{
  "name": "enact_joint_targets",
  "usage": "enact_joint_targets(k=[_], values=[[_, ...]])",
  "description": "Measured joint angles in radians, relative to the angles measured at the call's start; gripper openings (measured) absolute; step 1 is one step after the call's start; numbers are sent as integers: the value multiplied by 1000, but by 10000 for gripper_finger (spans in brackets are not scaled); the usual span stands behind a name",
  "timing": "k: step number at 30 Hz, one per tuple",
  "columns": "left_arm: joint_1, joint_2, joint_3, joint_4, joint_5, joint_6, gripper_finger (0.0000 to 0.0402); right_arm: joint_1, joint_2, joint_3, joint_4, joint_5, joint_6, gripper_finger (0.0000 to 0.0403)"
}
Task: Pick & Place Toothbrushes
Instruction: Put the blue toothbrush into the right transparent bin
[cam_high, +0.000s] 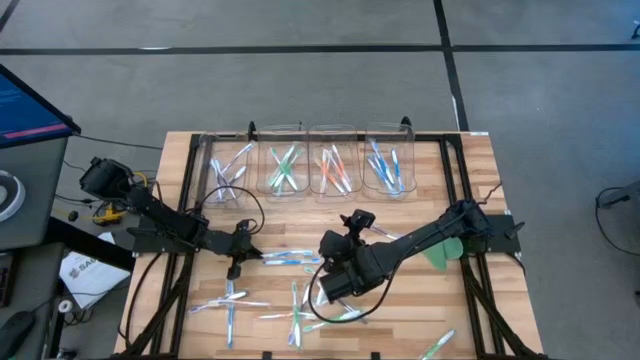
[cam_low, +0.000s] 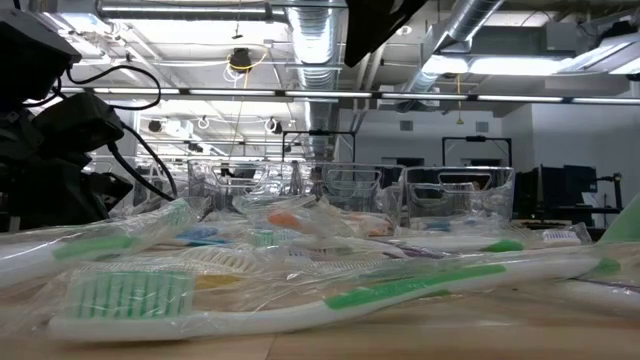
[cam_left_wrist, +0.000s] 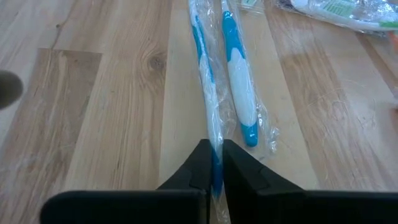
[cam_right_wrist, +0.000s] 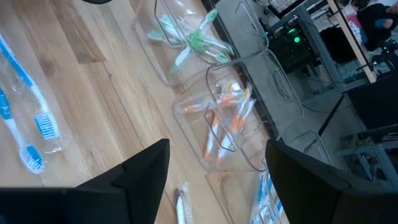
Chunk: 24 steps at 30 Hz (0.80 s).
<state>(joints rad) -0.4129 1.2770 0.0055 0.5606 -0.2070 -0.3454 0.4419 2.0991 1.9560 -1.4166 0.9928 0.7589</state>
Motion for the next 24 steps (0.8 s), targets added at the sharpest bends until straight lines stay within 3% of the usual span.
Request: enact_joint_targets(k=[24], values=[[-2, 0, 0, 7, -13, 19, 12, -12, 0, 0, 0, 0, -10, 260]])
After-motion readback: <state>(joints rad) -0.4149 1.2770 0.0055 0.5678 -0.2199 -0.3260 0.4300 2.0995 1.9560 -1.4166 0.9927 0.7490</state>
